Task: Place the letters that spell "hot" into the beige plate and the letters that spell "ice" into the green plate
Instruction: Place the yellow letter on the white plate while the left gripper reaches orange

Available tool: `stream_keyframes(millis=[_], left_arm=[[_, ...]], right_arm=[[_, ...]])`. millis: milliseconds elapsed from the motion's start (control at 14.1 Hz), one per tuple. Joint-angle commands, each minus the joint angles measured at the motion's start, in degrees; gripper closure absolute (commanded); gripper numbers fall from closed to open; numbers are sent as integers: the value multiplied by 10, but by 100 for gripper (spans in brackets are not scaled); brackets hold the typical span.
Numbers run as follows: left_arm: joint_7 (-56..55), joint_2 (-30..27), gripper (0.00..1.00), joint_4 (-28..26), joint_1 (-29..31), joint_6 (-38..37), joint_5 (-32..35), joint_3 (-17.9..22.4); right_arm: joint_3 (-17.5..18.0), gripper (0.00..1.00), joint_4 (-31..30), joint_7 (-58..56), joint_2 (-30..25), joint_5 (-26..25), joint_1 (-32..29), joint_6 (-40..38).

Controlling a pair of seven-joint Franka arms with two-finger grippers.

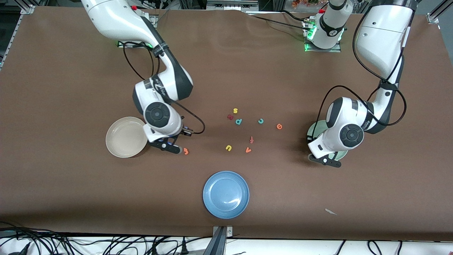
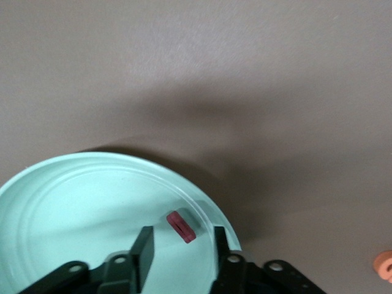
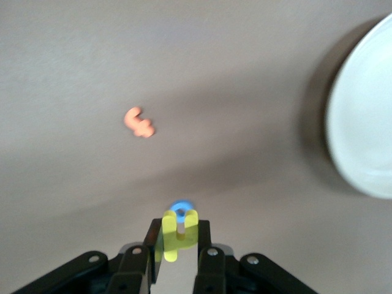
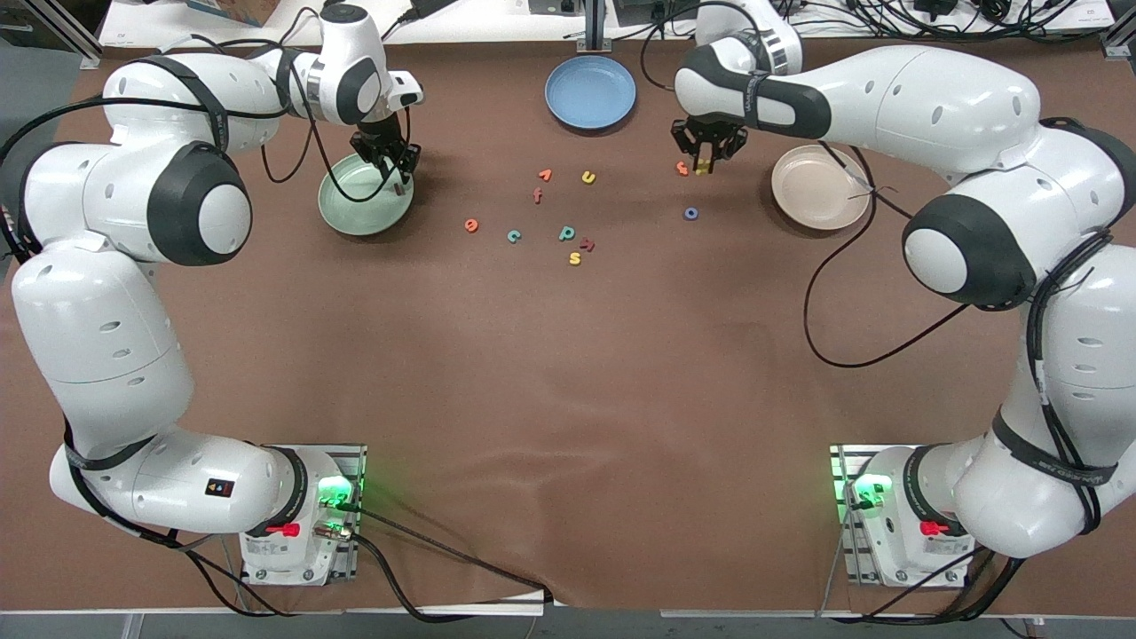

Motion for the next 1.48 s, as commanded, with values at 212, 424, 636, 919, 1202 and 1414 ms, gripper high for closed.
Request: stream_keyframes(millis=[212,424,636,919,1202,1414], left_arm=[[-5,-61,0,-7,-14,-56,14,-51],[-8,-63,0,-24,-14,-62,9,-73],[-46,-59,0,-38,-30,-56,9,-81],[-83,-37,0,-42,-66,-26,16,-81],[-83,-15,14,-62,-62,41,16,-81],[-84,-6,23,-66,-66,61,17,-80]], right_arm=[[-73,85,-80,-173,-44,8,1,9],[-104,85,-129,-243,-67,10,1,41],[-135,85,-197,-314,-92,10,1,102],[-159,85,-302,-379,-119,11,-1,229],[-159,59,-332,-382,-118,12,-4,294],[-159,0,-319,-381,-120,90,-6,274]])
